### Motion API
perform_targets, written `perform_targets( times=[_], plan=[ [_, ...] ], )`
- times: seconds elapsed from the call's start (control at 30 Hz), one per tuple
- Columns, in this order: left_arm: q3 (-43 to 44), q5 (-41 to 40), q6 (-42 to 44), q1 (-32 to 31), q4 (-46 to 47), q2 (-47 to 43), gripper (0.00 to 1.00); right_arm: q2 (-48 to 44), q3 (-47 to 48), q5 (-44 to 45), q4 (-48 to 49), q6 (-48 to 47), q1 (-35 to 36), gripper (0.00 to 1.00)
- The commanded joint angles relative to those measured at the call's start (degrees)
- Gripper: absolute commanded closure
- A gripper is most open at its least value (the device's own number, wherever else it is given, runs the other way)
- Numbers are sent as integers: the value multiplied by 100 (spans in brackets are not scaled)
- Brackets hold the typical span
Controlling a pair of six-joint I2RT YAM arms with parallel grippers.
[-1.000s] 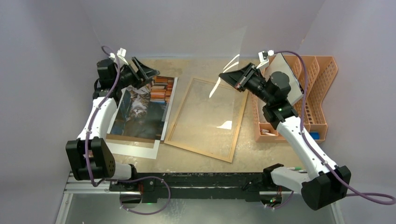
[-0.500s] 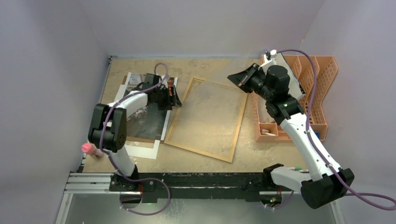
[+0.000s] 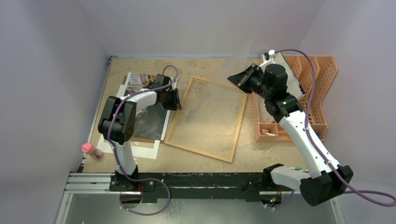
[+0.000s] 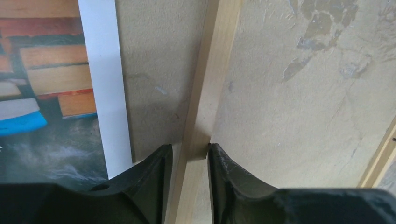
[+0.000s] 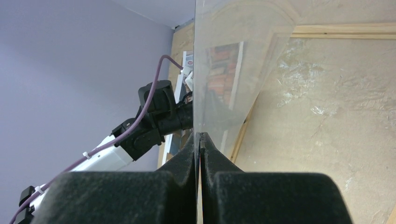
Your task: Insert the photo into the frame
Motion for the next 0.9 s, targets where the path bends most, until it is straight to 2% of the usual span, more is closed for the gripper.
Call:
perform_targets(
  times=[0.0,0.13,0.43,0.7,0.87],
  plan=[
    [40,-434,-26,12,-299,-8,67,97,24,-359,450,-9,-20,100],
    [-14,-630,-135,18,-608,52,75,295,-77,-907,761,9,-29,100],
    [-364,-1210,-353,18,-1095,-184,82,556,-206,-1339,988,-39,-24,100],
    [-689,-1333,-528,46,-1185,-389,82,534,-266,-1461,1052,-113,-24,100],
    [-836,-1078,-756,216,-1520,-513,83,621,-98,-1764,1375,-662,5,100]
  ],
)
